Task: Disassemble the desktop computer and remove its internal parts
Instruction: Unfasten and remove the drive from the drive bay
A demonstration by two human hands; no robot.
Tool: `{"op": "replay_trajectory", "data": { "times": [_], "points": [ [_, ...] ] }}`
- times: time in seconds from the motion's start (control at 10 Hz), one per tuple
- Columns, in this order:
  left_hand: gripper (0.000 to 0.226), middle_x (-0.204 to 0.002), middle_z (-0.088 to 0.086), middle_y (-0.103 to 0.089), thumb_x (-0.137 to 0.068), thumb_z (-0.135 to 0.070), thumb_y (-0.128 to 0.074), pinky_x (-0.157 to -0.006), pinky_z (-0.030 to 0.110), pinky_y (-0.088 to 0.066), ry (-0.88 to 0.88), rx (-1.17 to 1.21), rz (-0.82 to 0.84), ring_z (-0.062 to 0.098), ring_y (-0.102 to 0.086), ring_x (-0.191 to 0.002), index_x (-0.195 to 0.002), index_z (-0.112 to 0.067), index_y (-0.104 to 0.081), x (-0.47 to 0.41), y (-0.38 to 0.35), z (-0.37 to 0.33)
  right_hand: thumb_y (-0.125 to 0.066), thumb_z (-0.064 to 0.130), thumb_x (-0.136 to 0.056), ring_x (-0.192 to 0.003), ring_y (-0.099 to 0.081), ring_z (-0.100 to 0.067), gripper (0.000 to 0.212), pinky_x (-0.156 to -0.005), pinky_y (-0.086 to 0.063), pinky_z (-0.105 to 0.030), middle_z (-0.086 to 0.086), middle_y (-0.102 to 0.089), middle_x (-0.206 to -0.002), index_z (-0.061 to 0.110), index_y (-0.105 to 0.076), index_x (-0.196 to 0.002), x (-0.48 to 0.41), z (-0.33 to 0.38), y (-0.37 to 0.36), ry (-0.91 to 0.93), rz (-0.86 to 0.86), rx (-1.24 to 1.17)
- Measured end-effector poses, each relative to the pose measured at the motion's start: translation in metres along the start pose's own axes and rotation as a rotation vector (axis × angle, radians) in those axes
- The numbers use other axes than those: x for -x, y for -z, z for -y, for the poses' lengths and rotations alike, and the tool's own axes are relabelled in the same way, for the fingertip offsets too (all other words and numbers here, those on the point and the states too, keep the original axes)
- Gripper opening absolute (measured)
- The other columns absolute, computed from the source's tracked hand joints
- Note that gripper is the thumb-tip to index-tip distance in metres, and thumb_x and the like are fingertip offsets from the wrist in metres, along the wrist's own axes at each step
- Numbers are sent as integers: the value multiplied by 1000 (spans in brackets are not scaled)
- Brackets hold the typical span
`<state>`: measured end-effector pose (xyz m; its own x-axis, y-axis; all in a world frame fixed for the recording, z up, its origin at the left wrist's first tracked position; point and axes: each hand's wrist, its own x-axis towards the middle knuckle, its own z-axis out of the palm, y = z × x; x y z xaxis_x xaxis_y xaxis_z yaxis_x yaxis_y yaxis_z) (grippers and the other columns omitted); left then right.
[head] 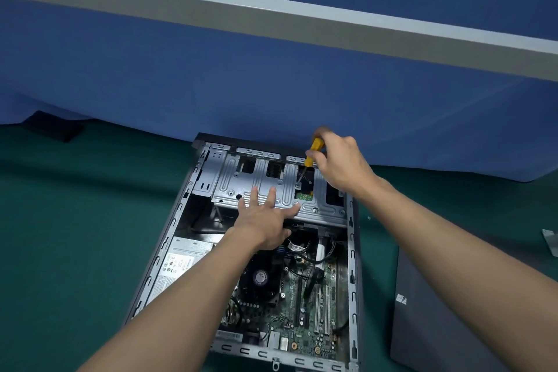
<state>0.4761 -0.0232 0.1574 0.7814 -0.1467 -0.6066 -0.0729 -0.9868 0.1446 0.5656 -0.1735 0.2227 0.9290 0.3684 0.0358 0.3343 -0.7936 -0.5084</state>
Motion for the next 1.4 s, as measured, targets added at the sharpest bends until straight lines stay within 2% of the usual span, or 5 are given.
{"op": "replay_trajectory", "data": {
  "times": [0.2, 0.5, 0.7, 1.2, 1.4],
  "points": [
    [61, -160, 7, 20, -101, -47, -40, -116, 61, 3, -10, 9, -9, 42, 21, -144, -150, -52, -4, 2, 1, 0, -57, 25, -93, -76, -56, -33, 20, -56, -41, -33, -7, -52, -74, 7, -57, -85, -19, 20, 22, 75, 264, 324],
    [60, -160, 7, 20, -101, -48, -40, -116, 61, 4, -6, 22, -14, 41, 21, -144, -149, -52, -5, 1, -1, 0, -55, 9, -84, -51, -48, -26, 30, -43, -33, -22, -8, -48, -51, 7, -42, -58, -35, 41, 23, 16, 389, 481],
    [61, -160, 7, 20, -100, -49, -40, -114, 61, 5, -2, 14, -20, 41, 21, -144, -149, -53, -4, -1, -2, 0, -43, 20, -96, -75, -53, -26, 30, -63, -40, -29, -3, -48, -71, 11, -44, -67, -43, 42, 15, -10, 529, 570],
    [61, -160, 7, 20, -100, -49, -40, -115, 62, 4, -2, 18, -26, 42, 21, -144, -149, -52, -5, -2, -3, 1, -53, 23, -96, -48, -37, -18, 42, -46, -32, -29, -2, -42, -56, 10, -41, -58, -55, 48, 17, 286, 663, 733],
    [60, -160, 7, 19, -100, -49, -40, -116, 62, 3, -4, 21, -29, 41, 21, -144, -150, -52, -6, 0, -2, 0, -52, 26, -97, -47, -41, -16, 40, -40, -30, -24, -5, -56, -63, 12, -44, -60, -49, 41, 24, 430, 647, 807]
  ]
}}
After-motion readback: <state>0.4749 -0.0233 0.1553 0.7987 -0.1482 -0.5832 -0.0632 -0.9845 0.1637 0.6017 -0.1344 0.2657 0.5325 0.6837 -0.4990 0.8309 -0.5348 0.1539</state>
